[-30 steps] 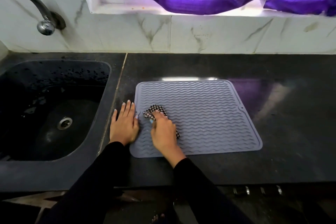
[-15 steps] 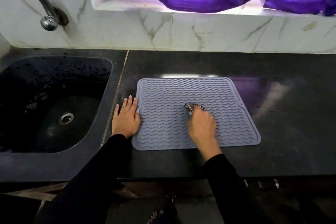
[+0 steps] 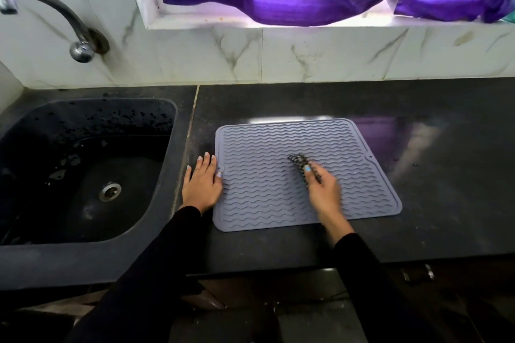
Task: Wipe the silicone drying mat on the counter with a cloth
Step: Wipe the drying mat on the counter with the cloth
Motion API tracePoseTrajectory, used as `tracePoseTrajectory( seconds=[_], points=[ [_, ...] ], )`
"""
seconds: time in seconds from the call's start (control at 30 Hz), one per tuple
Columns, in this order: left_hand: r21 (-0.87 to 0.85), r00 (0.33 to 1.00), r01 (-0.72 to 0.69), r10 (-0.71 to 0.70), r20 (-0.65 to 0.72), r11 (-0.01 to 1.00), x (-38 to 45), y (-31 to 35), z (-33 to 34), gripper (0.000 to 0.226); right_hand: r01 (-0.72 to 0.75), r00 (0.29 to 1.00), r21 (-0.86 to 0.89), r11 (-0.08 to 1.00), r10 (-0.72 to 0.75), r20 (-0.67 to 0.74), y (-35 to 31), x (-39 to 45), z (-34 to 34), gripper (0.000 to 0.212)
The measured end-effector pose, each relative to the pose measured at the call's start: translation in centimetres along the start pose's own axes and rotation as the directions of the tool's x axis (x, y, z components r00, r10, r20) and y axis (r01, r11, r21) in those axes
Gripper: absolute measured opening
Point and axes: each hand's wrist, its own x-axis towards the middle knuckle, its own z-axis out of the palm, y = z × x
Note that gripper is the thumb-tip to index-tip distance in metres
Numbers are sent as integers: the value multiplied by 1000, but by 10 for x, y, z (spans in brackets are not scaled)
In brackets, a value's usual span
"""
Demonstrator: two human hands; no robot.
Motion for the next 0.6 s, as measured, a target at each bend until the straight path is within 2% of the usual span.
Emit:
tracePoseTrajectory(
  seconds=[0.07,0.1,0.13,0.2,0.27,0.33,0.4,0.47,0.6],
  points=[
    [-48,998,-24,27,64,999,1,-5,-7,51,-163,981,377,912,190,-34,-11,8,1,30],
    [-49,995,-44,49,90,998,0,-8,-9,51,-180,969,445,877,237,-74,-14,8,5,28],
    [-31,991,-71,74,107,997,0,-12,-11,51,-175,965,406,897,239,-112,-21,4,10,26],
    [25,985,-126,122,122,992,-6,-20,-11,57,-81,983,159,984,106,-152,-33,-12,30,28],
    [51,985,-159,154,80,986,-13,-23,-8,77,89,995,-75,993,-92,-39,-41,-33,57,32],
    [91,986,-169,168,23,981,-17,-24,-1,85,322,942,-295,899,-274,192,-37,-51,87,39],
    [120,985,-169,172,-14,978,-17,-23,2,83,540,841,-516,665,-409,353,-21,-61,111,48],
    [130,984,-170,177,-36,977,-17,-22,3,80,569,822,-620,540,-402,404,-14,-63,117,57],
    [143,980,-177,187,-61,974,-17,-24,6,75,586,809,-625,515,-423,408,-11,-55,117,57]
  ],
)
